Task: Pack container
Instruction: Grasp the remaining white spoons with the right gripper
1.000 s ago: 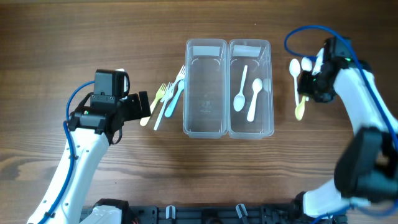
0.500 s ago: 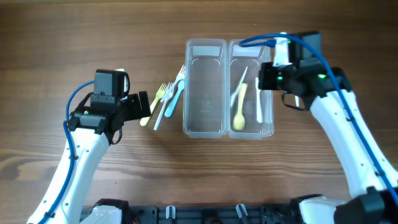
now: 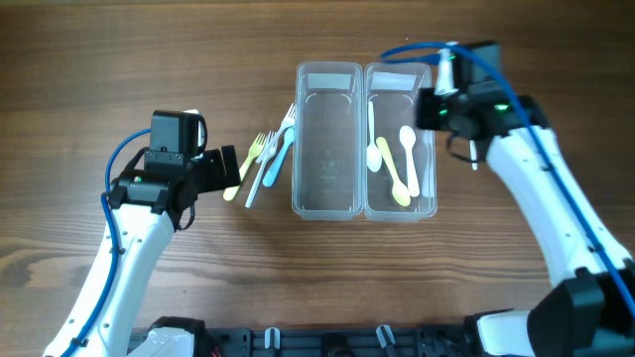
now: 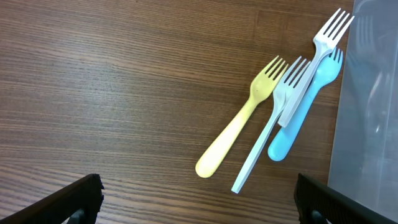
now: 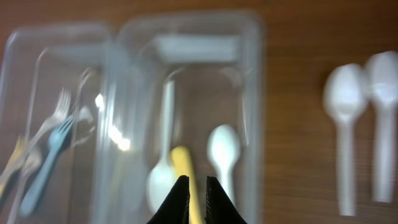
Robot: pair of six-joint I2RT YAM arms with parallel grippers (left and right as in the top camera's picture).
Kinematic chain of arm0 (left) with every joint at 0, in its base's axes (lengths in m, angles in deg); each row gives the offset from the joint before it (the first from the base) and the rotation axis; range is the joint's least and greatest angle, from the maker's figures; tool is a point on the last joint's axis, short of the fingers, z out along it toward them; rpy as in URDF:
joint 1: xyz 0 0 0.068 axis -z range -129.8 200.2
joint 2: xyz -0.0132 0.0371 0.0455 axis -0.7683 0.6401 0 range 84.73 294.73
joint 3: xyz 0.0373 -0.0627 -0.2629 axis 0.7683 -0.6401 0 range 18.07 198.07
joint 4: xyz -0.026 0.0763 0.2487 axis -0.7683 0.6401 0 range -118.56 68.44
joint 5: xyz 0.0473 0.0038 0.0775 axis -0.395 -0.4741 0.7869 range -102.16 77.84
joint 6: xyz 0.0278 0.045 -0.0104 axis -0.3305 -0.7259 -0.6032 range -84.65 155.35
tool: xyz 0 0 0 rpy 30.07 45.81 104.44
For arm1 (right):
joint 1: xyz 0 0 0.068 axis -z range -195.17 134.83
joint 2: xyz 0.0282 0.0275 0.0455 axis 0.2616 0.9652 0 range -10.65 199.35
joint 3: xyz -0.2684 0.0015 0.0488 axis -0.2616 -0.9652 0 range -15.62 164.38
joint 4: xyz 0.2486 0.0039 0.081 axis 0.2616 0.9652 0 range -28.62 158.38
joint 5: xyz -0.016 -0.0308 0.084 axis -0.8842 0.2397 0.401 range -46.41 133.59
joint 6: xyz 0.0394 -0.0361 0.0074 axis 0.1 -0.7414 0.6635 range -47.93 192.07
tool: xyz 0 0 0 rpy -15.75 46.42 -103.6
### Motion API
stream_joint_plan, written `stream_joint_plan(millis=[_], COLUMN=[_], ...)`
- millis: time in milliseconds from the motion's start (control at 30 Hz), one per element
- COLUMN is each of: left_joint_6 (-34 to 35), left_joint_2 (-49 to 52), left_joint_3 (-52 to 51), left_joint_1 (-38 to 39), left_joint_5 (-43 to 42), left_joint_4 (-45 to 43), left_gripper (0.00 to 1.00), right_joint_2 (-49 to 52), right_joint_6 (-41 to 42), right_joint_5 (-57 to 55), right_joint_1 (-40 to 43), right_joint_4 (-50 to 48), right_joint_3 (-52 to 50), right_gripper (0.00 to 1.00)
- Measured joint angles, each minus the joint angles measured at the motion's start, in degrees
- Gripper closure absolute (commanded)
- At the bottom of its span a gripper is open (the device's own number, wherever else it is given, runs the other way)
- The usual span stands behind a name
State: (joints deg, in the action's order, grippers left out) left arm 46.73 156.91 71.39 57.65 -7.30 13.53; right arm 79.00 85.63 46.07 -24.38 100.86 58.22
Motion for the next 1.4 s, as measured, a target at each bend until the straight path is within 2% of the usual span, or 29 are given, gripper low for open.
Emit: stream_joint_plan(millis=[133, 267, 300, 333, 400, 433, 467, 633, 667, 767, 933, 1000, 1100, 1200, 1400], left_joint_6=[0.0, 0.0, 0.0, 0.0, 0.0, 0.0, 0.0, 0.0, 0.0, 0.0, 0.0, 0.0, 0.0, 0.0, 0.0], left_joint_2=[0.0, 0.0, 0.0, 0.0, 0.0, 0.0, 0.0, 0.0, 0.0, 0.0, 0.0, 0.0, 0.0, 0.0, 0.0], left_joint_3=[0.0, 0.0, 0.0, 0.0, 0.0, 0.0, 0.0, 0.0, 0.0, 0.0, 0.0, 0.0, 0.0, 0.0, 0.0], left_joint_1=[0.0, 0.0, 0.0, 0.0, 0.0, 0.0, 0.0, 0.0, 0.0, 0.0, 0.0, 0.0, 0.0, 0.0, 0.0], left_joint_5=[0.0, 0.0, 0.0, 0.0, 0.0, 0.0, 0.0, 0.0, 0.0, 0.0, 0.0, 0.0, 0.0, 0.0, 0.0], left_joint_4=[0.0, 0.0, 0.0, 0.02, 0.02, 0.0, 0.0, 0.0, 0.02, 0.0, 0.0, 0.0, 0.0, 0.0, 0.0], left_gripper=[0.0, 0.0, 0.0, 0.0, 0.0, 0.0, 0.0, 0.0, 0.0, 0.0, 0.0, 0.0, 0.0, 0.0, 0.0], right_joint_2=[-0.39, 4.35, 6.32, 7.96, 12.26, 13.88, 15.32, 20.33, 20.79, 21.79, 23.91, 24.83, 25.59, 25.59, 25.57], right_joint_6=[-3.04, -5.42, -6.05, -6.43, -8.04, -8.39, -9.01, -11.72, -11.98, -12.52, -13.22, -13.4, -13.44, -13.62, -13.25], right_joint_5=[-1.84, -2.19, -2.21, -2.19, -2.21, -2.19, -2.19, -2.19, -2.19, -2.19, -1.99, -1.88, -2.08, -1.95, -1.7], right_joint_1=[9.11, 15.37, 16.28, 16.79, 17.49, 17.57, 17.57, 17.55, 17.57, 17.57, 17.57, 17.57, 17.57, 17.62, 17.62], right_joint_4=[0.28, -1.14, -1.46, -1.57, -1.88, -1.75, -1.66, -1.49, -1.66, -2.67, -2.91, -2.91, -2.86, -2.51, 0.24], right_joint_3=[0.68, 0.79, 0.79, 0.79, 0.79, 0.79, 0.79, 0.79, 0.79, 0.79, 0.79, 0.79, 0.81, 0.81, 1.09], right_gripper=[0.87, 0.94, 0.91, 0.82, 0.46, 0.39, 0.36, 0.36, 0.36, 0.48, 0.56, 0.69, 0.75, 0.96, 0.96])
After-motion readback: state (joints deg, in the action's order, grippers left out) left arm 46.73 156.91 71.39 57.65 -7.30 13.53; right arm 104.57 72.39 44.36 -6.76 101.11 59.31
